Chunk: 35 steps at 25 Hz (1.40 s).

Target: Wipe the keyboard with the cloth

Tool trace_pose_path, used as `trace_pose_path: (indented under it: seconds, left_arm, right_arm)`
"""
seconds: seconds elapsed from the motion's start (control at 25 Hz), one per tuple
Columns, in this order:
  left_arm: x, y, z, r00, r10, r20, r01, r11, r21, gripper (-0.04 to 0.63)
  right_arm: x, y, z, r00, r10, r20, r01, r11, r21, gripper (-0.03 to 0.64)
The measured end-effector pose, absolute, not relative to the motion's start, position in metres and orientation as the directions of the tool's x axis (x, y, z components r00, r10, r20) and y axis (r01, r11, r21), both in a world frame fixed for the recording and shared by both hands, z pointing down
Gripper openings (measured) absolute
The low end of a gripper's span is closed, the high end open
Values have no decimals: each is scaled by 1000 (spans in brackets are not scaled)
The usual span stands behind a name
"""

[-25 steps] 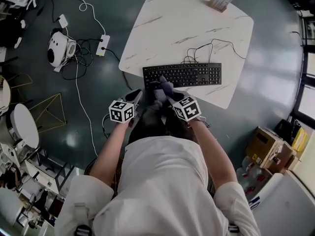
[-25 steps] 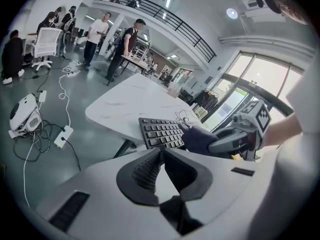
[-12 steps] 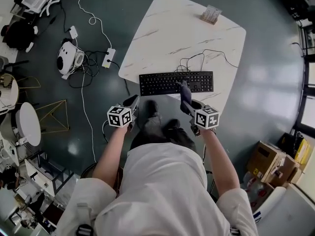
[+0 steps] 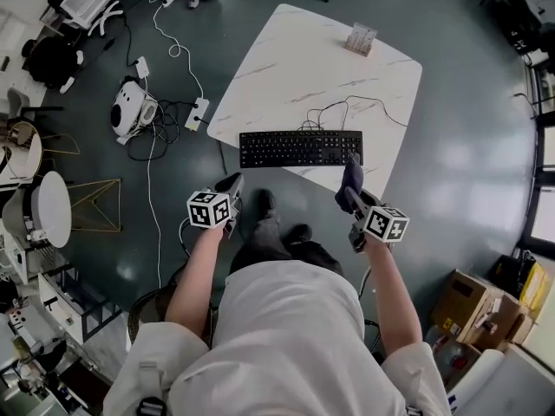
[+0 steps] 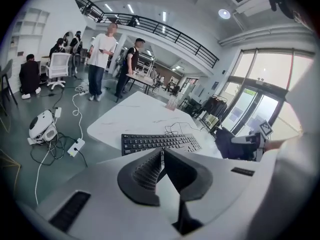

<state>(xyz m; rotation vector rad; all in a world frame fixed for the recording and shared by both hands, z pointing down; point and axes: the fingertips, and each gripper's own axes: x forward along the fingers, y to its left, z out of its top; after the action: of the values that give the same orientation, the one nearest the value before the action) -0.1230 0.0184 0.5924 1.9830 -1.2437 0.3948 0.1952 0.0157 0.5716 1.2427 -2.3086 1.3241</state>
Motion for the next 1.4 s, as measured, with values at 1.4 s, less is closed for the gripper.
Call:
trace_pose_path:
  seconds: [1.4]
  left_arm:
    - [-131,84,456,541,-709,452,-831,-370,415,18]
  right_arm:
    - [255,61,403,-513,-802,305,-822,356,-445,78]
